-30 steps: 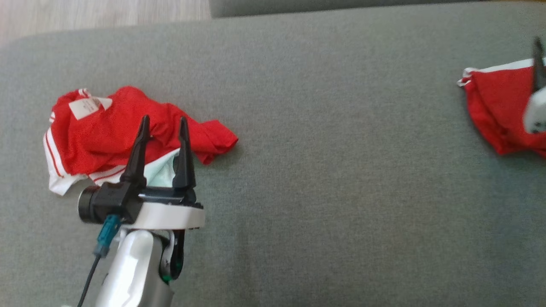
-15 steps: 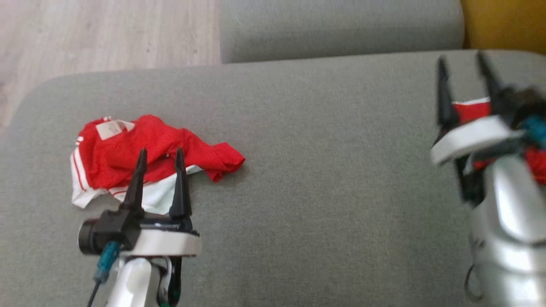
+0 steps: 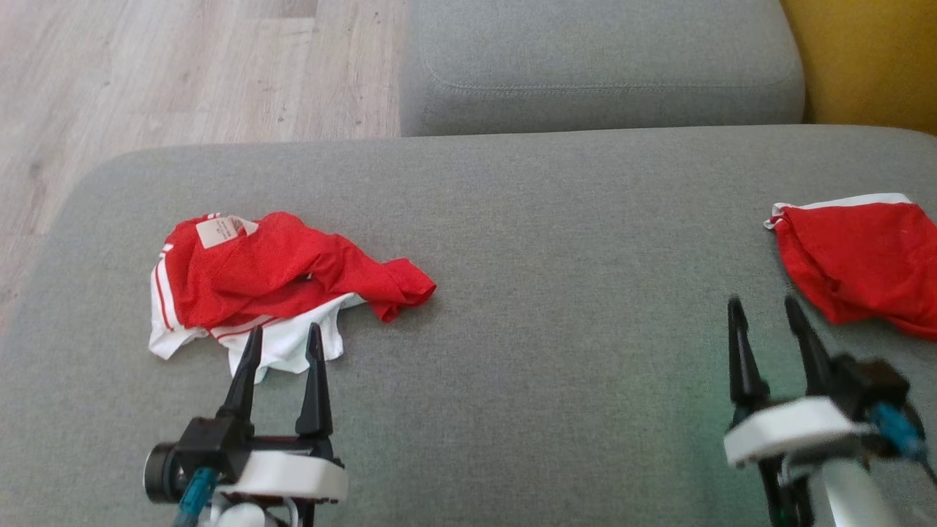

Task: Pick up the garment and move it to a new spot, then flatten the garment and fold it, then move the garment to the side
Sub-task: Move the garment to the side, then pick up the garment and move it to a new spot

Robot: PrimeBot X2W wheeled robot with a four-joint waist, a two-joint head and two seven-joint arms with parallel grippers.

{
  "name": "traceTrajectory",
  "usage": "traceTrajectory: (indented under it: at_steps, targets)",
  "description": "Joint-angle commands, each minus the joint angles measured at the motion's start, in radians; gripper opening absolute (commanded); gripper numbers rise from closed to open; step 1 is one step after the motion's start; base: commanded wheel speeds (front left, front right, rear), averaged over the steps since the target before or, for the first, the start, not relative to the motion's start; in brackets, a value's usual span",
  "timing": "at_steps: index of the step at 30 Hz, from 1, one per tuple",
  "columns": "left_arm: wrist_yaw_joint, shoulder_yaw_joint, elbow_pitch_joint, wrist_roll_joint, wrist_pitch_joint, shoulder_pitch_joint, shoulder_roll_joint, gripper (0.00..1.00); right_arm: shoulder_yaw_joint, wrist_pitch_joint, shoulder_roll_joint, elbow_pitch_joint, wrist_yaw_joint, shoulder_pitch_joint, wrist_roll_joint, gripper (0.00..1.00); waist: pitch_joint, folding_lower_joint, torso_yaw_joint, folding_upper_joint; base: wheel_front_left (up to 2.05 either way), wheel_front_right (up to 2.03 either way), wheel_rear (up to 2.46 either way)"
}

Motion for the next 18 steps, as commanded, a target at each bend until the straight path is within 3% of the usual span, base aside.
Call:
traceTrajectory:
  at_steps: [1,18]
  targets:
    - [0.003,0.035,-0.033,-0.003,-0.008,-0.028,0.003,1.00,0.027,-0.016,0.003,-0.039,-0.001,-0.027,0.011,1.00,-0.001,0.0002,-0.001,-0.0001,0.00,0.00,0.00]
    - [0.026,0.021,-0.054,-0.023,-0.008,-0.011,0.003,1.00,0.063,-0.029,0.003,-0.068,-0.001,0.019,0.064,1.00,-0.017,0.0002,-0.011,-0.0001,0.00,0.00,0.00]
